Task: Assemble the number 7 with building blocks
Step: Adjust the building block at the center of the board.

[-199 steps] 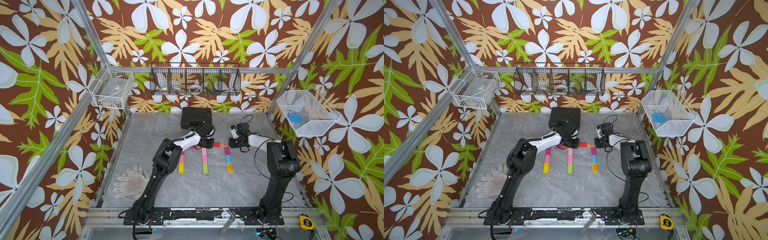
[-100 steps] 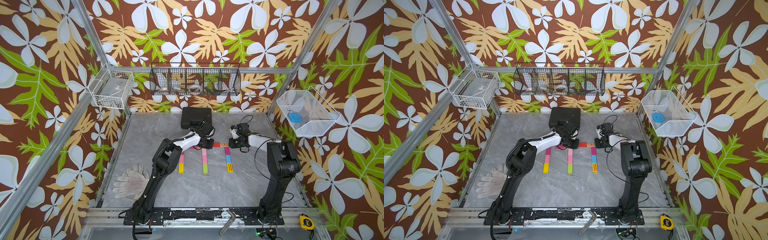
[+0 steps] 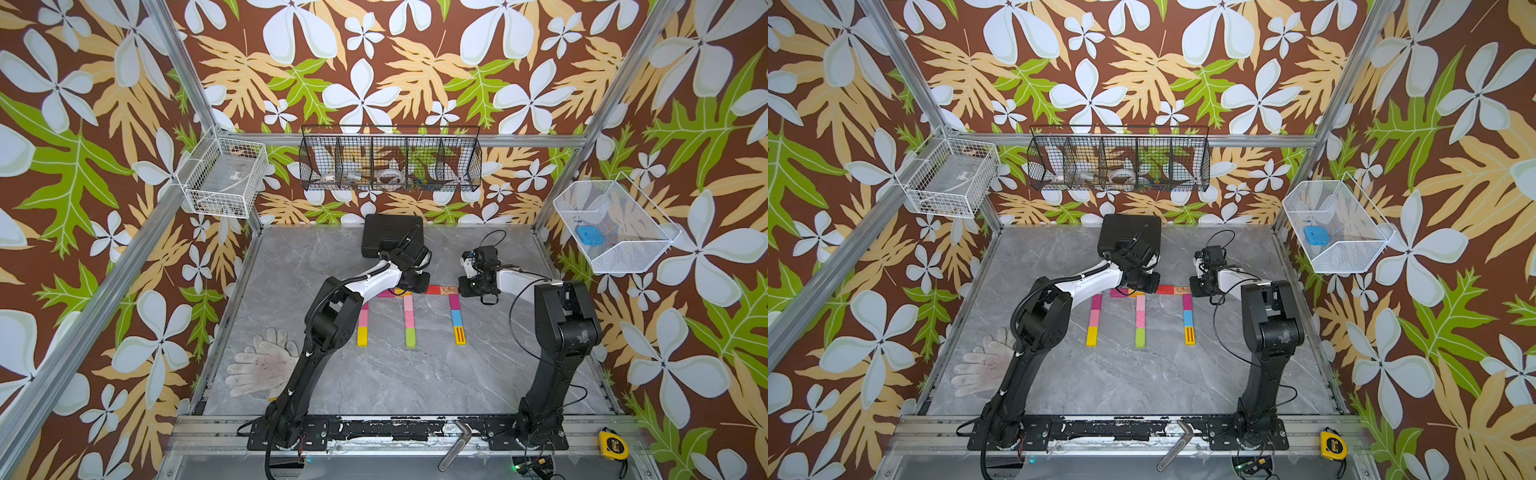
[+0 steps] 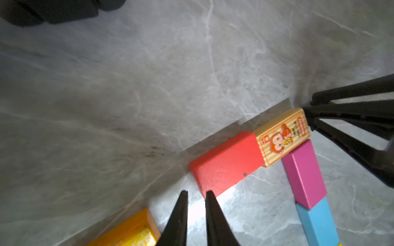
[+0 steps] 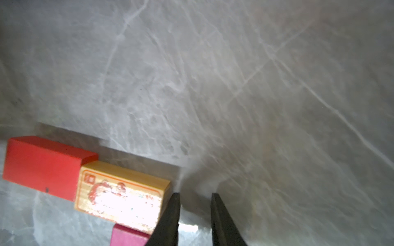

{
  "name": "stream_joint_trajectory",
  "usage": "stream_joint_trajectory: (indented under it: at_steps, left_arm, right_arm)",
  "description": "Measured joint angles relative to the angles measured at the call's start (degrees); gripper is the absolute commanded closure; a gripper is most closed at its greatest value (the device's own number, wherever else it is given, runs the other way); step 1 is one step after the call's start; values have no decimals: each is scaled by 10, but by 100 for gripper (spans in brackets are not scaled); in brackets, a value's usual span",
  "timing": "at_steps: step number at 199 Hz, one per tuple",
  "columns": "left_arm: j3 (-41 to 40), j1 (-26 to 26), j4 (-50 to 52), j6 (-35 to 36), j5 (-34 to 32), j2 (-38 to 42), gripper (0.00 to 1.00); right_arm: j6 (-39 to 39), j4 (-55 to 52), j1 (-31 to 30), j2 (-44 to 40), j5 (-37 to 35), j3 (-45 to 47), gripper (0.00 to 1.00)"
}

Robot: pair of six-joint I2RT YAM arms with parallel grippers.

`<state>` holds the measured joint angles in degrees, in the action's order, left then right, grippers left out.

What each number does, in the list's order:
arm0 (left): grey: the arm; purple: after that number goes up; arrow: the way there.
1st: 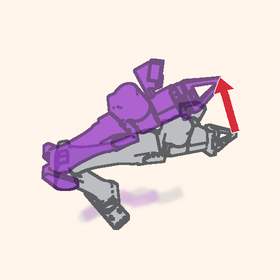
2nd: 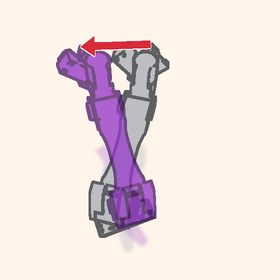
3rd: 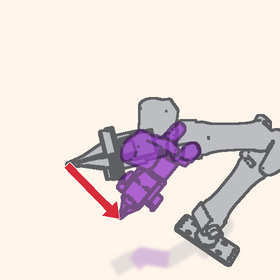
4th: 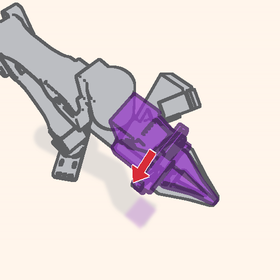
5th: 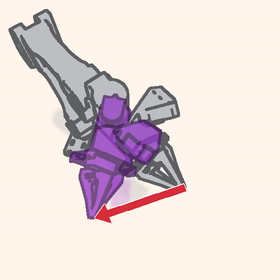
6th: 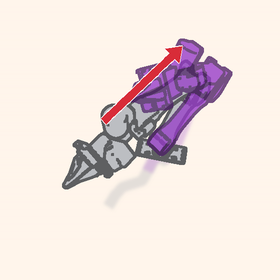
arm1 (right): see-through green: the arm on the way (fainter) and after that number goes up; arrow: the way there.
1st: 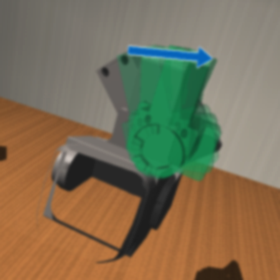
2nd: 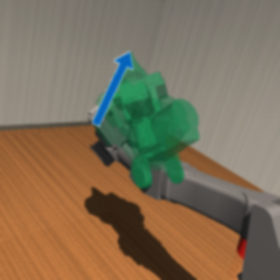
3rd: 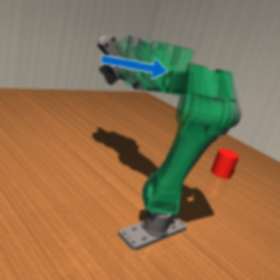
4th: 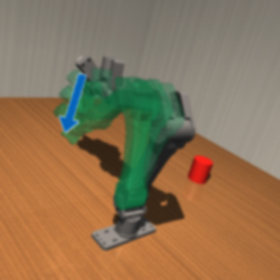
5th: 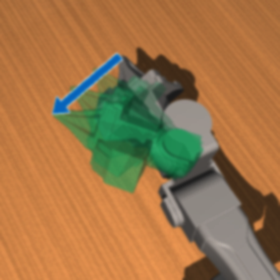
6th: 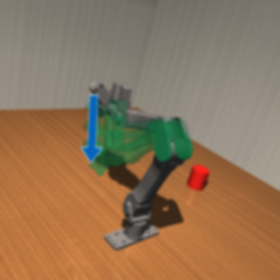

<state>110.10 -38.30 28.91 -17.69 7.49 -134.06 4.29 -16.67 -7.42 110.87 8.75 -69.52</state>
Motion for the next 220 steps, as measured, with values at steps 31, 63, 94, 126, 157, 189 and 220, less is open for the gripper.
stream_joint_trajectory:
  at_steps: [31, 63, 94, 126, 157, 189, 220]
  left_arm:
    - [-6, 0, 5, 2, -10, 15, 81]
    - [-49, -9, 4, 9, -10, 50, 81]
    - [-111, -36, -10, 10, -5, 88, 80]
    - [-180, -57, -46, -3, 9, 122, 80]
    - [-214, -85, -78, -20, 23, 132, 79]
    - [-221, -109, -108, -38, 37, 123, 80]
    - [-224, -113, -130, -60, 38, 105, 80]
  right_arm:
    - [2, -7, 3, -20, -16, 1, 73]
    - [6, -10, 3, -51, -32, 22, 73]
    - [15, -13, 3, -89, -44, 59, 71]
    - [33, -9, 3, -136, -41, 115, 70]
    - [48, -8, 3, -172, -28, 168, 68]
    - [60, 1, 3, -202, -14, 215, 68]
    - [64, 10, 3, -219, -7, 239, 68]
